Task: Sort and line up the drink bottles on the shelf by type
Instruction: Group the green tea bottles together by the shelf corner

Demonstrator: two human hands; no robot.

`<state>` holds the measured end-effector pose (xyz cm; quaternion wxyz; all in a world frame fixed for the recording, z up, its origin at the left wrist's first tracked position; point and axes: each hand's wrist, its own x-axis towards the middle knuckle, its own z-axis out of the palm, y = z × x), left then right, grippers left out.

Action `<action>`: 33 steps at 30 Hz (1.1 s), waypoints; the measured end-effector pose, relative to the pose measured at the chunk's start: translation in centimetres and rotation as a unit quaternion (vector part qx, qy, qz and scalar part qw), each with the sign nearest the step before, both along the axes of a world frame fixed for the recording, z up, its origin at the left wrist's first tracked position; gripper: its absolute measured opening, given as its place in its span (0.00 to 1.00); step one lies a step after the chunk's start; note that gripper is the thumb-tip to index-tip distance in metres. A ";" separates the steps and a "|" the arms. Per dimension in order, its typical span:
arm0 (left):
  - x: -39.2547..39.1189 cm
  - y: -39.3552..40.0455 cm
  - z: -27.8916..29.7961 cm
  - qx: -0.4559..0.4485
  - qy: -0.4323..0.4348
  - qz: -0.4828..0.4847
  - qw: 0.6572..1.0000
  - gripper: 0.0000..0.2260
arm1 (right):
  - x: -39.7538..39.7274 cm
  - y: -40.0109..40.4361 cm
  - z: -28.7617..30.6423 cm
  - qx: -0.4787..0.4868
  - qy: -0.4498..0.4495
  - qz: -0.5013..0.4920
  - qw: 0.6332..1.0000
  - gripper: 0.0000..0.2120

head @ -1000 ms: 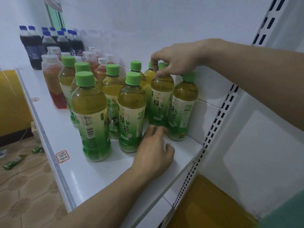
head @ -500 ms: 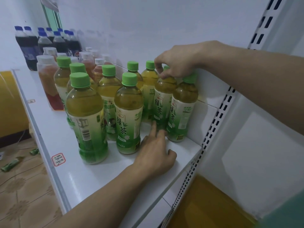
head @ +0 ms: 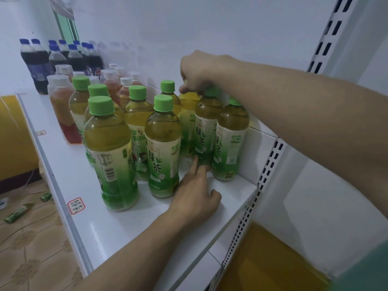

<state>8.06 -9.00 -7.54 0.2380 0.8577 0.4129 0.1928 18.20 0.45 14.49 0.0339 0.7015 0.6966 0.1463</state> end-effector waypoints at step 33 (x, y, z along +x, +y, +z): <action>-3.5 -1.2 2.5 -0.001 0.081 -0.094 0.992 0.27 | 0.8 -3.5 0.1 0.109 -0.009 0.062 0.992 0.14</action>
